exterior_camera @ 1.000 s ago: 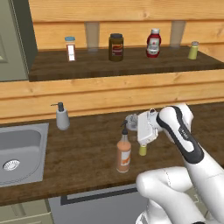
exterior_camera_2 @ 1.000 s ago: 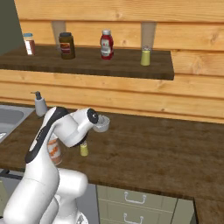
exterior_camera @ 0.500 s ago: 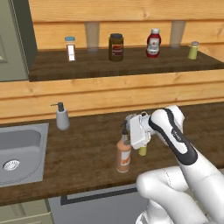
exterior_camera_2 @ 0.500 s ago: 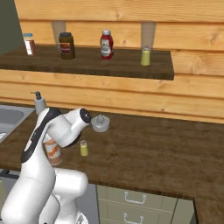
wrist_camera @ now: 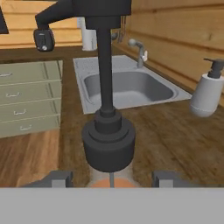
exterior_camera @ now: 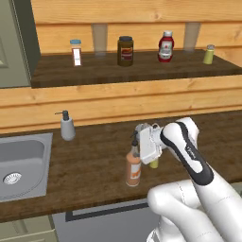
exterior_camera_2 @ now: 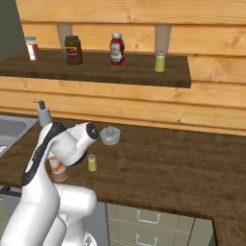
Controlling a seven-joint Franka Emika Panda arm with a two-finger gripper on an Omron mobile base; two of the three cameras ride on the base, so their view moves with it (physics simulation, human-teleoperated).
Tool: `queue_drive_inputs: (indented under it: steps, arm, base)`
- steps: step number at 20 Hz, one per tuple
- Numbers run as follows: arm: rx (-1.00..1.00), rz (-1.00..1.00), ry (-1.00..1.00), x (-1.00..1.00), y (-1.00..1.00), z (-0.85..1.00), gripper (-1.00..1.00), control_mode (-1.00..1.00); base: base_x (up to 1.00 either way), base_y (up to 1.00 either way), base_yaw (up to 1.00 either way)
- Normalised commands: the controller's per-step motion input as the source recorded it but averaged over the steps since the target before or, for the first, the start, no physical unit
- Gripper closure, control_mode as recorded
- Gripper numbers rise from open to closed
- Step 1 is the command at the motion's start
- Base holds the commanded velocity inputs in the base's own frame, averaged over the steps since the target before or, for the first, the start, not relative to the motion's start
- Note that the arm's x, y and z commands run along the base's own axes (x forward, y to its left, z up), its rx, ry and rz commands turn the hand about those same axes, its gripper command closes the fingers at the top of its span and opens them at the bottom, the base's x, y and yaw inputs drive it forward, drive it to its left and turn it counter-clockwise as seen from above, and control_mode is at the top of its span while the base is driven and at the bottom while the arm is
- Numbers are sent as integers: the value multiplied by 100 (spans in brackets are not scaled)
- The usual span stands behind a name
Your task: Put the shaker and condiment bottle from the counter next to their counterparts in the cabinet.
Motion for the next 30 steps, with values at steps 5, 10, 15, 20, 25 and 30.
queue_drive_inputs:
  steps: [5, 10, 15, 20, 25, 30]
  arm:
    - [0, 0, -4, -7, -13, 81, 100, -100]
    - [0, 0, -3, -19, -12, 100, 100, -100]
    - [0, 0, -1, -22, -13, 100, 100, -100]
    - [0, -6, 0, -24, -9, 100, 100, -100]
    - [5, -28, 0, -39, -15, 99, 100, -100]
    - [6, -41, 0, -34, -9, 95, 100, -100]
  base:
    - [0, 0, 0]
    - [0, 0, 0]
    - [0, 0, 0]
    - [0, 0, 0]
    - [0, 0, 0]
    - [0, 0, 0]
